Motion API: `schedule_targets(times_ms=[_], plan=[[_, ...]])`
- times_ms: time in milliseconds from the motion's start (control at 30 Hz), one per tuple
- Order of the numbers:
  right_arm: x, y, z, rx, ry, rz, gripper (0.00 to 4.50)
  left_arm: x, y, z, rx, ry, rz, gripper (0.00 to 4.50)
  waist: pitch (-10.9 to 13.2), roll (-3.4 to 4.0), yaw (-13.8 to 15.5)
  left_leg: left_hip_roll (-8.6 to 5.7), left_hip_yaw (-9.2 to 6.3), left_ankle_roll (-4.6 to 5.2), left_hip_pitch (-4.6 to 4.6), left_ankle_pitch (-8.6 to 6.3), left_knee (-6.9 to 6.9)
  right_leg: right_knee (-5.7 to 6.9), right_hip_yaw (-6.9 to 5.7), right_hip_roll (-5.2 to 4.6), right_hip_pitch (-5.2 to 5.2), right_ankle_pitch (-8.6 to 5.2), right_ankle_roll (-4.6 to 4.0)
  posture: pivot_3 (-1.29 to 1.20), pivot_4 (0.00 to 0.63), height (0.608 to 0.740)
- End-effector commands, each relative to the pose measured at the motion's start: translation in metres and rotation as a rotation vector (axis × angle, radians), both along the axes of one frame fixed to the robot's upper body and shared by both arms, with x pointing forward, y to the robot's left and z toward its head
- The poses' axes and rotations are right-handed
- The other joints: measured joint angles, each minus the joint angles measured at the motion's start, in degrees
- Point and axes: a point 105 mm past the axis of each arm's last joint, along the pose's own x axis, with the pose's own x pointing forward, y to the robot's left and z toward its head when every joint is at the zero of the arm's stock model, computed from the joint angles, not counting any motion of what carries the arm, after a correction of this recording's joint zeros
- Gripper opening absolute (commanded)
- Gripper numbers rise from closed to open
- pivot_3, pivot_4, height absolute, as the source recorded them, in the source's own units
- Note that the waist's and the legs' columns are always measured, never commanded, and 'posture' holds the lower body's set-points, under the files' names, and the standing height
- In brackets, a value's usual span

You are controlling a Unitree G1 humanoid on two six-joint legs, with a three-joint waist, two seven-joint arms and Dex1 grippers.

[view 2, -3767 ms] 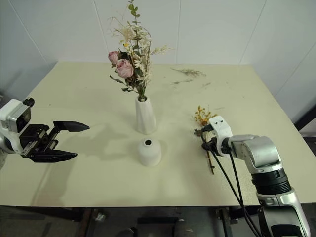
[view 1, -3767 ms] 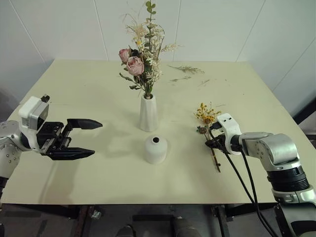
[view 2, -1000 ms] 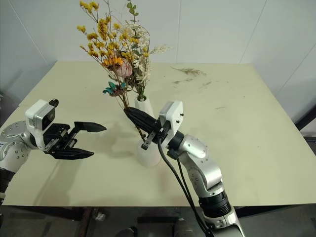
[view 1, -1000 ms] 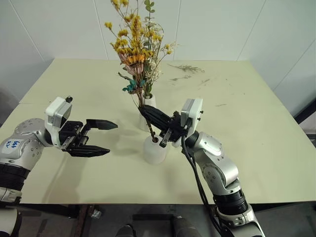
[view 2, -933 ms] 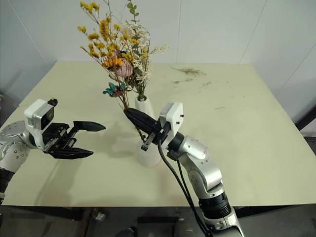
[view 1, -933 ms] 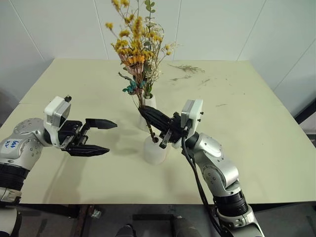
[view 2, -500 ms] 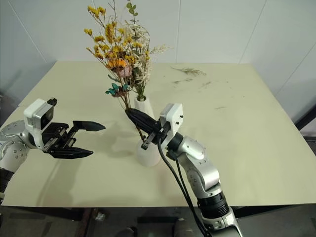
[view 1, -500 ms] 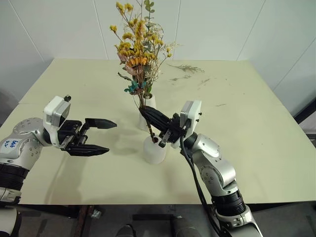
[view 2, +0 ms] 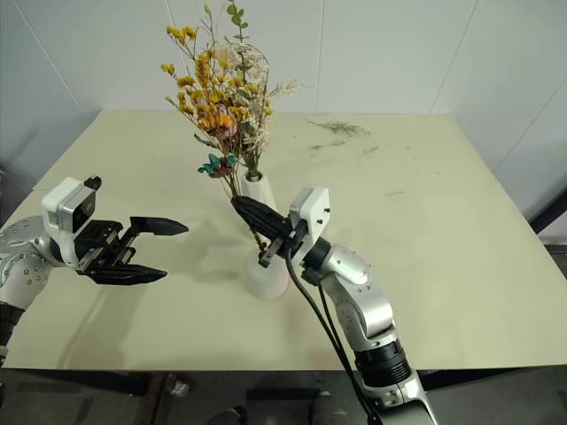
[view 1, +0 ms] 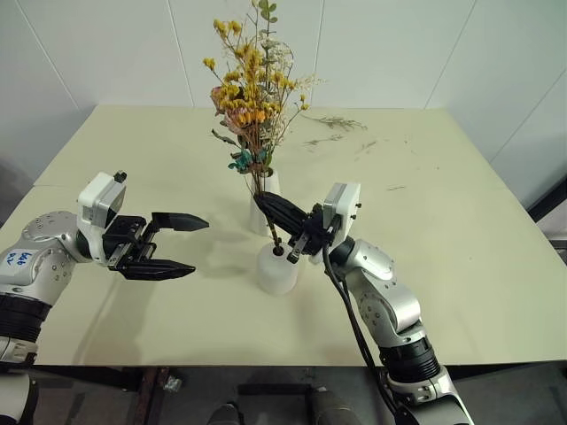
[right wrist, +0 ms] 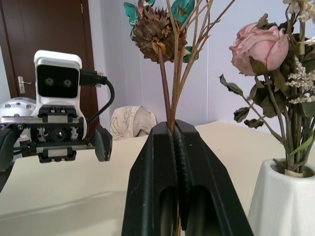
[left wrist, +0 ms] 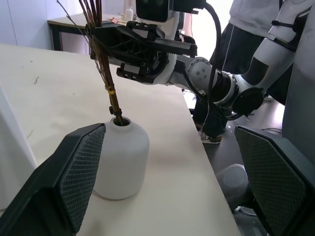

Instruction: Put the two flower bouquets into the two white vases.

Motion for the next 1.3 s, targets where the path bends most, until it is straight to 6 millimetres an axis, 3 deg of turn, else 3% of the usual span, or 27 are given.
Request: schedule_targets(times_ms=[33,500,1300], plan=[[-0.004,0.0,0.002,0.016,-0.032,0.012,0.03,-0.015,0.002,0.006,0.01,-0.035,-0.113,4.5,0.0,0.0,0.0,0.0,0.0,0.0,0.0,0.0,0.0,0.0,0.0,0.0,0.0,0.0,0.0,0.0,0.15,0.74],[-0.001,-0.01,-0.018,-0.001,0.005,-0.005,0.03,-0.015,0.002,0.008,0.012,-0.041,-0.105,4.5,0.0,-0.03,0.1,0.0,0.0,0.0,0.04,0.0,0.02,0.01,0.0,0.0,0.04,0.0,0.0,0.0,0.15,0.74],[-0.013,-0.005,-0.002,-0.03,-0.058,0.039,0.03,-0.009,-0.002,0.008,0.006,-0.047,-0.106,4.5,0.0,-0.03,0.1,0.0,0.0,0.0,0.05,0.0,0.02,0.01,0.0,0.0,0.04,0.0,0.0,0.0,0.15,0.74]])
